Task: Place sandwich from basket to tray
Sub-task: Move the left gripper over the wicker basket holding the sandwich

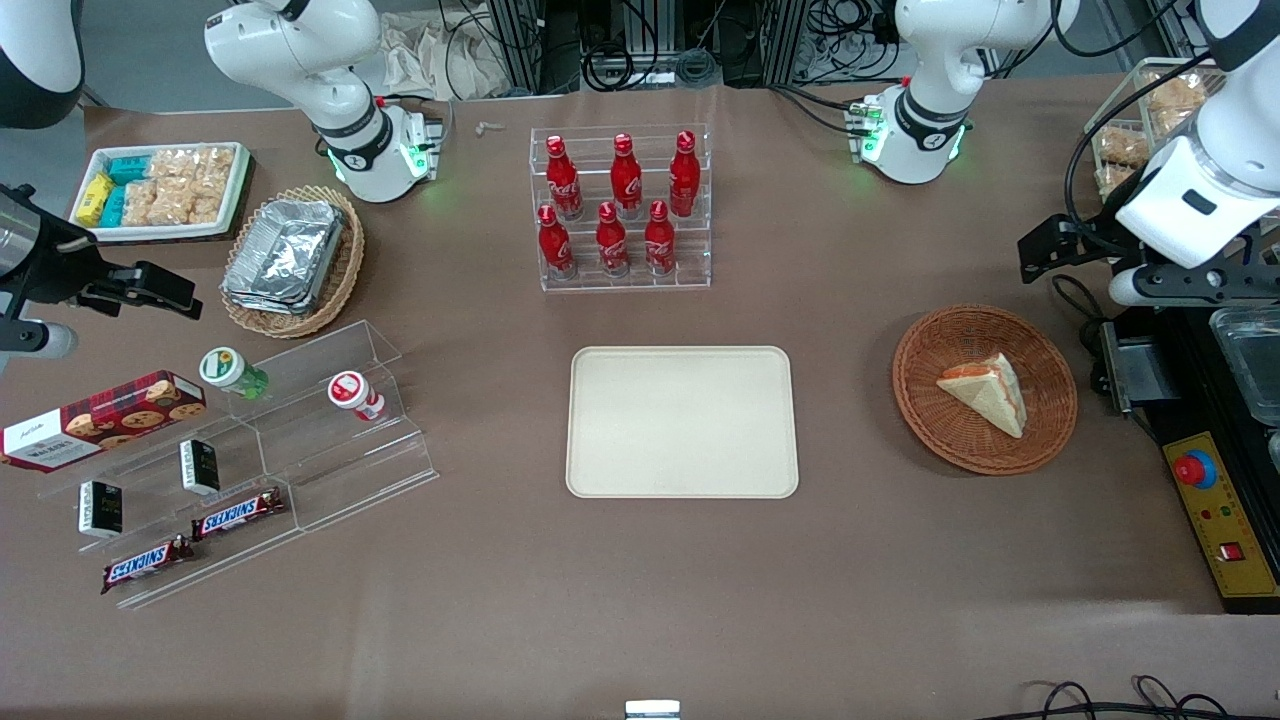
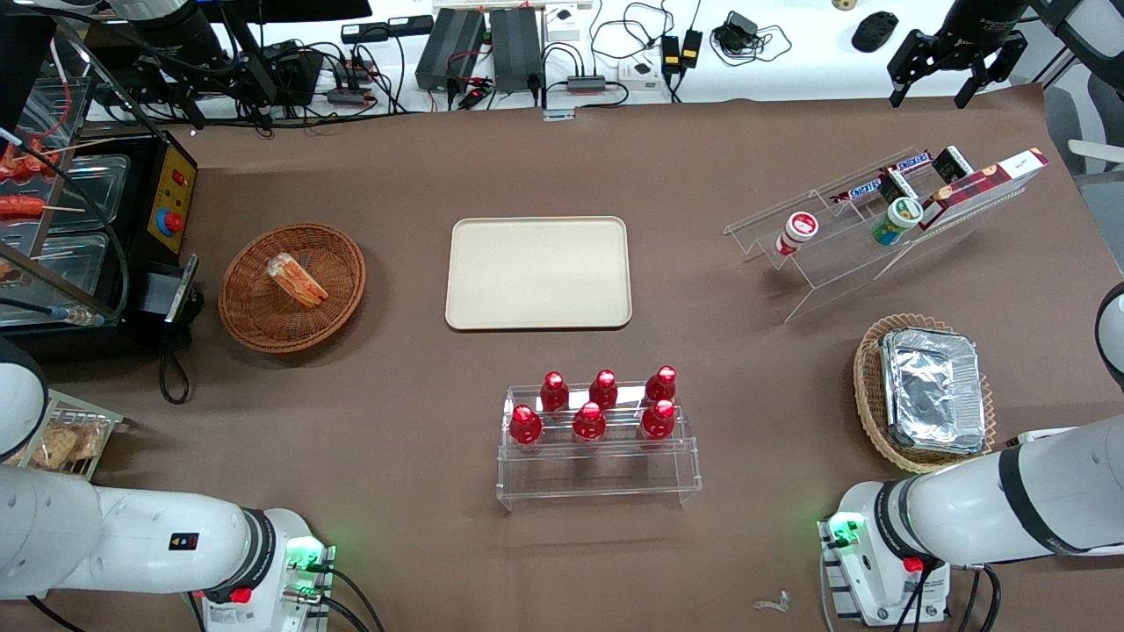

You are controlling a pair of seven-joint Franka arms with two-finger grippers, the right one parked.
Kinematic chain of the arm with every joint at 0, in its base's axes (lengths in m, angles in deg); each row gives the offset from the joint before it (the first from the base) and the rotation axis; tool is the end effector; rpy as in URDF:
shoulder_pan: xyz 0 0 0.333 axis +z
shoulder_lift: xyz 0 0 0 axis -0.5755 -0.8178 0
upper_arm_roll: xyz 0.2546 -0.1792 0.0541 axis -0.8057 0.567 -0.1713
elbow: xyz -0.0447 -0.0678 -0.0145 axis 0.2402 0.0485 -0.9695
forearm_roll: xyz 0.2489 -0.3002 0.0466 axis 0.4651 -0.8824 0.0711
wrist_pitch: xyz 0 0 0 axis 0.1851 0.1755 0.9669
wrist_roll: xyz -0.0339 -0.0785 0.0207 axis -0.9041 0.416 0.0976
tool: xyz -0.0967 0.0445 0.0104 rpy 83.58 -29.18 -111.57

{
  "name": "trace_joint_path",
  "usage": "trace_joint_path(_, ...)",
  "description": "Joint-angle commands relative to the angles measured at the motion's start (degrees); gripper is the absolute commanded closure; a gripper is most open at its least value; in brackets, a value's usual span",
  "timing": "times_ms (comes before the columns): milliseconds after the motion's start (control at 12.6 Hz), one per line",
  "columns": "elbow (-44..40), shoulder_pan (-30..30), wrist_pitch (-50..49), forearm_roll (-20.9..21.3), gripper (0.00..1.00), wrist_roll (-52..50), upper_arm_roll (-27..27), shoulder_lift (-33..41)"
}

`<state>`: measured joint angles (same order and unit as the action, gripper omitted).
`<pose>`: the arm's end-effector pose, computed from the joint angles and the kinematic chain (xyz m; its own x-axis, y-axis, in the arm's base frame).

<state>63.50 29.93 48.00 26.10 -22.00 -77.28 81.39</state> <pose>0.5360 -0.0758 0.6236 0.9981 -0.0245 -0.0559 -0.0232 -0.9995 0.0230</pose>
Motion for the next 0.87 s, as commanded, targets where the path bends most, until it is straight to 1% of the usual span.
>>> trace_joint_path(0, 0.52, -0.51, -0.02, 0.4, 0.0, -1.02, -0.36, 0.86)
trace_joint_path(317, -0.1, -0.51, 0.52, 0.75, 0.0, -1.63, -0.45, 0.77)
trace_joint_path(396, -0.01, -0.51, 0.43, 2.23, 0.0, -2.94, -0.45, 0.77)
trace_joint_path(475, 0.08, -0.42, 0.25, 2.85, 0.0, -5.47, -0.45, 0.77)
trace_joint_path(633, 0.43, 0.19, -0.19, 2.77, 0.0, -14.16, -0.8, 1.04)
trace_joint_path(791, 0.87, 0.19, -0.28, 3.03, 0.0, -23.56, -2.64, 0.95)
